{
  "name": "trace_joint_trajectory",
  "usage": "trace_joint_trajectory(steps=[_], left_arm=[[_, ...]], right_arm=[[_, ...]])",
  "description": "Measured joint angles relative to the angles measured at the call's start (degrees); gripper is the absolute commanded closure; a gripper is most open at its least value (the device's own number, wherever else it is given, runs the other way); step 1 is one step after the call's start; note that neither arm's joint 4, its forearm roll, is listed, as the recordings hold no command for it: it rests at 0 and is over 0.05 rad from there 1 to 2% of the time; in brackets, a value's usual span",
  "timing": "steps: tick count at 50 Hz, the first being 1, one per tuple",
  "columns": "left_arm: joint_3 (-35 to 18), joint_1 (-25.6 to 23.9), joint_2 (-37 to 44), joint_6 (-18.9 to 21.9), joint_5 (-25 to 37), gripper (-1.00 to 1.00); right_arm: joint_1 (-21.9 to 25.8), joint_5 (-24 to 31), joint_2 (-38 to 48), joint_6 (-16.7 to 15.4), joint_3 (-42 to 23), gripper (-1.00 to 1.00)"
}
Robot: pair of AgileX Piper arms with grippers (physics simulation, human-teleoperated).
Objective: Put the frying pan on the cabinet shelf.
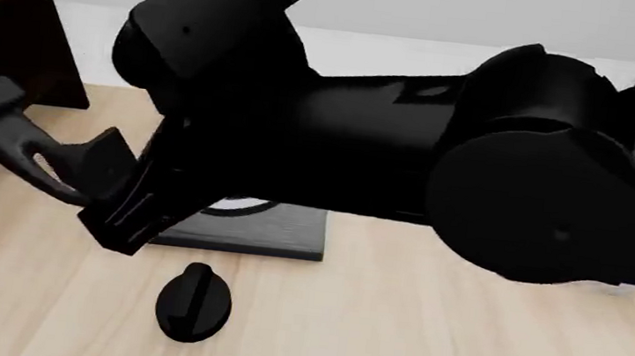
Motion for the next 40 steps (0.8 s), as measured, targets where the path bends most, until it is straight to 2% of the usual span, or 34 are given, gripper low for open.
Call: trace_joint_trajectory(steps=[6,14,27,40], left_arm=[[0.2,0.4,0.3,0.3,-0.3,1.00],[0.6,0.5,0.7,0.5,-0.7,1.00],[1.2,0.5,1.1,0.8,-1.2,1.00],[2.7,-0.2,1.3,0.1,-2.4,1.00]], right_arm=[[-2.7,-0.2,-2.8,0.3,2.1,-1.00],[-8.6,-0.2,-8.3,0.5,5.9,-1.00],[-19.1,-0.4,-17.4,-0.8,13.3,-1.00],[-31.2,0.7,-30.1,0.8,22.4,-1.00]])
